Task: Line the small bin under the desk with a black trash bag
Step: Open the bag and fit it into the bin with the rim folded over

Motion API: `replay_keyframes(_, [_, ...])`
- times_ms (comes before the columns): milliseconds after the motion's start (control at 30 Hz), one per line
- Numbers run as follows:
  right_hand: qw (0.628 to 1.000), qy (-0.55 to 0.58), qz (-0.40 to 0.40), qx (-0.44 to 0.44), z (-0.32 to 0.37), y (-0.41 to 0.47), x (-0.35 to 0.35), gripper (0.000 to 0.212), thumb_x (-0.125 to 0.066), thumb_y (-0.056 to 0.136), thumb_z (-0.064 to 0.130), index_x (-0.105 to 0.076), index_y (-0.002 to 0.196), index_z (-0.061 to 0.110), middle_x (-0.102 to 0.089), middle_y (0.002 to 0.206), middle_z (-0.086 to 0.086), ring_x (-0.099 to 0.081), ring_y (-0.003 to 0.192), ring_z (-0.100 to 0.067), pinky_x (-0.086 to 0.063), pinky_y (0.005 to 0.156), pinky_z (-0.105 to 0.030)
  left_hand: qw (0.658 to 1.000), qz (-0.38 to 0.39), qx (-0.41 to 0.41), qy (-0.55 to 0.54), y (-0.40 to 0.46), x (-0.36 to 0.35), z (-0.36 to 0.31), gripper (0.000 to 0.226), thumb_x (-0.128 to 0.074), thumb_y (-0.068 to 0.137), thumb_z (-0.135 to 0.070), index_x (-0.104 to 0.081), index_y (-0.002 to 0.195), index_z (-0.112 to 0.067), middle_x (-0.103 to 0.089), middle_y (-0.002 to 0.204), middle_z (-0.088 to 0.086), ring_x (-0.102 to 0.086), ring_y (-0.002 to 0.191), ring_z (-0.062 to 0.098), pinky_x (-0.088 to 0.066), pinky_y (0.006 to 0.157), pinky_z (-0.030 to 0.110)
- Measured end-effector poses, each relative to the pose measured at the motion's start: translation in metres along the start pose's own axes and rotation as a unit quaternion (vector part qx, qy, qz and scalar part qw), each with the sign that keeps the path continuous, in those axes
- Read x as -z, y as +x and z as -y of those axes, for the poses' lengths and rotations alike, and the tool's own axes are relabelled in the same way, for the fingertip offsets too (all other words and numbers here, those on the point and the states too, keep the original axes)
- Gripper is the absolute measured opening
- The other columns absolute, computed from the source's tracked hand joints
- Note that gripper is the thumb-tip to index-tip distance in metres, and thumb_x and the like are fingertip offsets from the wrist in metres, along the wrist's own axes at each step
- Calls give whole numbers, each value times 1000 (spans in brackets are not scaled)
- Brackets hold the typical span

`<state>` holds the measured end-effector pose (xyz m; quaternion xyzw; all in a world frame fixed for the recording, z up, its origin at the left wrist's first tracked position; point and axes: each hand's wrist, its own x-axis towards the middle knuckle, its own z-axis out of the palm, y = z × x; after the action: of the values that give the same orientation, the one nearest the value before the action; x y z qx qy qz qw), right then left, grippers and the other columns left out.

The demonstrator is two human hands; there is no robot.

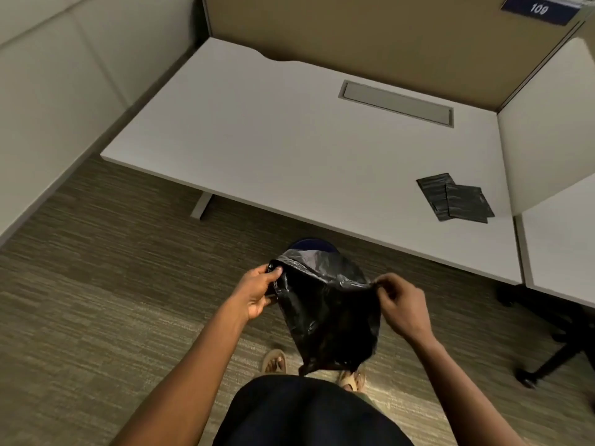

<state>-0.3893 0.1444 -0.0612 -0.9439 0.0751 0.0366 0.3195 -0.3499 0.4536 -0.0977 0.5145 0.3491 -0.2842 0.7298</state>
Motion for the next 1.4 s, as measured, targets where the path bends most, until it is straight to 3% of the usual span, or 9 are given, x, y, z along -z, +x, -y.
replay_keyframes(167, [936,276,-11,-217,4,21,6,16,-65,98,10,-75,93,22,-79,92,-11,-69,69,-17,-54,60,-34,999,-29,-23,17,7,-10,-7,16,-56,102,-19,-71,97,-22,-73,88,4,-66,80,20,-53,68,33])
replay_keyframes(233, [907,347,-30,-236,6,27,9,17,-65,98,7,-73,93,21,-78,82,-3,-71,63,-10,-53,50,-27,995,-69,-64,44,10,-17,-11,21,-53,103,-25,-71,92,-21,-74,90,4,-66,76,18,-50,65,29])
replay_keyframes(367, [896,343,-22,-280,5,34,5,10,-71,94,10,-76,91,17,-72,76,1,-58,57,-9,-44,45,-21,966,-187,-102,147,20,-24,-8,34,-42,105,-37,-70,105,-18,-72,109,11,-67,95,26,-58,83,39])
replay_keyframes(533, [881,328,-6,-341,3,37,-4,8,-76,92,19,-79,90,13,-65,71,-3,-42,52,-12,-31,37,-22,981,-171,-28,88,31,-26,1,45,-41,105,-47,-64,125,-14,-69,115,12,-67,105,31,-58,95,49])
replay_keyframes(700, [826,459,26,-327,7,35,0,17,-62,102,20,-72,89,16,-78,76,-3,-74,69,-18,-56,54,-29,986,-137,-64,72,42,-26,11,34,-51,102,-43,-73,113,-19,-77,103,8,-73,96,26,-61,86,46])
replay_keyframes(867, [812,517,79,-259,5,33,6,30,-55,104,16,-73,80,20,-73,98,-8,-67,102,-25,-55,88,-40,974,-165,-147,55,42,-37,5,34,-47,104,-38,-74,109,-17,-78,106,8,-73,99,23,-58,79,37])
replay_keyframes(1067, [807,547,108,-194,-9,52,11,19,-61,95,18,-72,80,23,-71,89,3,-66,94,-17,-52,83,-36,909,-247,-291,168,42,-56,-9,41,-39,107,-44,-65,81,-25,-65,74,-4,-60,65,3,-47,61,27])
replay_keyframes(1267, [834,518,139,-131,-23,71,0,13,-70,84,34,-72,86,21,-69,91,2,-64,92,-14,-47,87,-36,877,-274,-357,171,64,-66,2,41,-35,109,-42,-62,83,-26,-61,70,-10,-54,62,4,-44,57,25])
replay_keyframes(1400, [854,486,158,-97,-36,80,-31,11,-63,89,20,-69,92,12,-66,92,-8,-60,92,-21,-46,84,-36,875,-285,-347,178,96,-57,23,40,-33,108,-47,-55,77,-33,-52,65,-14,-47,58,2,-42,55,28])
